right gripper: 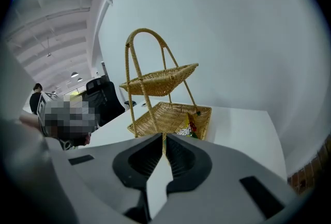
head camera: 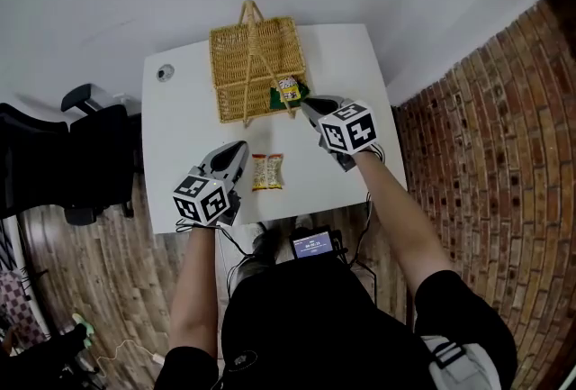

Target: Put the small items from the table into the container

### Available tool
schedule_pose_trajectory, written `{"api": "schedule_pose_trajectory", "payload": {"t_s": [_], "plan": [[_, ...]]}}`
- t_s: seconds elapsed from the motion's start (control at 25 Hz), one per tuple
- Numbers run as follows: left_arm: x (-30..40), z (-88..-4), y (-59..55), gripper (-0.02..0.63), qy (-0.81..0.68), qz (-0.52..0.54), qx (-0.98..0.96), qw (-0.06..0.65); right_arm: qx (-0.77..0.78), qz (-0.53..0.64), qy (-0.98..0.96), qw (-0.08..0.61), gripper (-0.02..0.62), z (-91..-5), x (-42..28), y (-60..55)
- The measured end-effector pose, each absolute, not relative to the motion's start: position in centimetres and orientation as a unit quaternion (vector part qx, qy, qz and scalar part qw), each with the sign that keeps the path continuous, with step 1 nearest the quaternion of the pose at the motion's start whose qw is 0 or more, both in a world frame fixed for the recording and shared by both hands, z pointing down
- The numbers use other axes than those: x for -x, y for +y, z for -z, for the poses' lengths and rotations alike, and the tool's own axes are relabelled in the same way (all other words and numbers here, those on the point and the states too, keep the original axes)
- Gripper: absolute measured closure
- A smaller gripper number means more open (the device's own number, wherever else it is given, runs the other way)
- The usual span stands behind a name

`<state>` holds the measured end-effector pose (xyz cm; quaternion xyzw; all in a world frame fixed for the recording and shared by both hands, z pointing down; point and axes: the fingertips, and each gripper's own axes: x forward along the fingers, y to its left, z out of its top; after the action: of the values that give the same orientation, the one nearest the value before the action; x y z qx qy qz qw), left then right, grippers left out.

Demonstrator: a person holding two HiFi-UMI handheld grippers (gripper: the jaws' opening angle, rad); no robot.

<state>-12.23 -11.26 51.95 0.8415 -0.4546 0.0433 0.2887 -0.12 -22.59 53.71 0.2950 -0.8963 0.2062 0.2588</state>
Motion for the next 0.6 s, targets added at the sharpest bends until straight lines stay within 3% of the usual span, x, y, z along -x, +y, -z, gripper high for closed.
{"api": "schedule_pose_trajectory", "payload": {"t_s": [0.6], "plan": [[12.8, -51.8, -8.7, 0.597, -0.461, -0.030, -0.838, 0.290, -0.278, -0.252, -0.900, 0.221, 0.572, -53.1, -0.1, -15.0]]}}
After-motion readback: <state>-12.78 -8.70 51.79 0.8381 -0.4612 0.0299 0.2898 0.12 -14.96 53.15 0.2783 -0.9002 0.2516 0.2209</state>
